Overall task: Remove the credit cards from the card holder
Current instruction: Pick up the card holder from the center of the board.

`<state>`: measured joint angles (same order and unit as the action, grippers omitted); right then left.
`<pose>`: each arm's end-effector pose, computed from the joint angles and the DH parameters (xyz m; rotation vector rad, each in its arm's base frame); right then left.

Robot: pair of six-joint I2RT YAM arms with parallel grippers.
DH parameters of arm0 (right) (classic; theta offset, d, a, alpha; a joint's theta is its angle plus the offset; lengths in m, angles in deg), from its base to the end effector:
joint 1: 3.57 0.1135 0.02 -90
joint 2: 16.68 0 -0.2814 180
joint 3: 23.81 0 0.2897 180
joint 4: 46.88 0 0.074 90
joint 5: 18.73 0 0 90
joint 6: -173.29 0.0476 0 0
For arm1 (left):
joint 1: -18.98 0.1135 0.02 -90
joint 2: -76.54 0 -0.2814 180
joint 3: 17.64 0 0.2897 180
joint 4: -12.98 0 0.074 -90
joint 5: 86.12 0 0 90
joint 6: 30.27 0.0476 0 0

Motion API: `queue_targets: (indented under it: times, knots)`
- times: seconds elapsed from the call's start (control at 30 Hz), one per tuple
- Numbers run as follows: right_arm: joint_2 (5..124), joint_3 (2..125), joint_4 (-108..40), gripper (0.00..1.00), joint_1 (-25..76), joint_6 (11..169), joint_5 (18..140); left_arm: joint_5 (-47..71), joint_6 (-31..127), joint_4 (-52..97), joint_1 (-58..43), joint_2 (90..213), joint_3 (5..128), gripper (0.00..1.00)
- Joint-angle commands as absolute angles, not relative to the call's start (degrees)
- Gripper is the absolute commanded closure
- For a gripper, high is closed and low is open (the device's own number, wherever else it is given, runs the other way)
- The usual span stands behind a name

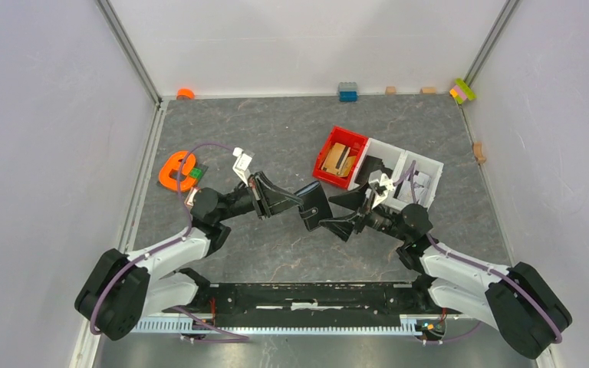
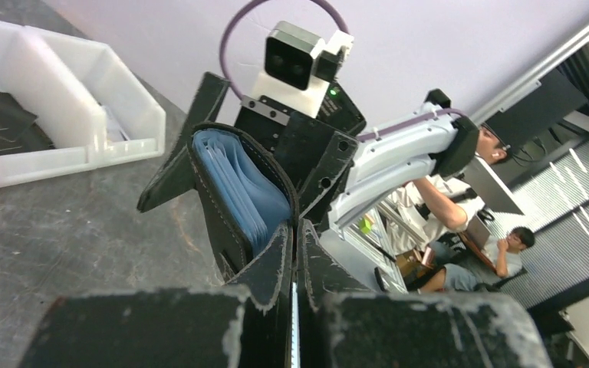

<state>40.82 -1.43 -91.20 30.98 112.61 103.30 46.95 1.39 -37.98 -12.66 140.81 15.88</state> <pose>0.1658 0.1448 0.2025 -0.5697 1.4649 1.2884 0.1948 -0.1582 0.2565 0.4320 1.4918 -1.7474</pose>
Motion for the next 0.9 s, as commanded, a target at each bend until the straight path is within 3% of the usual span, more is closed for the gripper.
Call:
queue_targets:
  times: [0.0, 0.1, 0.27, 0.37, 0.53, 0.7, 0.87]
  knots:
    - [42.57, -0.87, -98.25, 0.02, 32.09, 114.87, 107.92, 49.22, -1.26, -45.60, -13.83, 141.25, 16.55, 0.96]
    - [43.63, -1.38, -103.46, 0.13, 32.72, 117.17, 110.36, 49.32, -0.99, -45.45, -14.37, 141.47, 16.90, 0.96]
    - [42.39, -2.56, -107.37, 0.60, 32.82, 118.75, 110.78, 45.91, 2.96, -38.66, -14.42, 139.80, 16.90, 0.96]
    - [40.47, -2.60, -103.22, 0.76, 32.82, 116.50, 108.21, 39.73, 8.41, -27.44, -14.42, 135.73, 17.08, 0.94]
    - [38.16, -2.57, -97.19, 0.81, 32.82, 113.57, 103.30, 24.87, 16.13, -7.93, -14.42, 128.38, 17.79, 0.85]
    - [36.05, -3.07, -92.86, 0.81, 32.82, 112.34, 96.72, 17.54, 18.70, 1.81, -14.59, 127.57, 19.86, 0.46]
    - [33.82, -3.23, -86.44, 0.81, 32.82, 112.09, 86.99, 17.17, 19.84, 2.62, -16.64, 130.02, 21.12, 0.34]
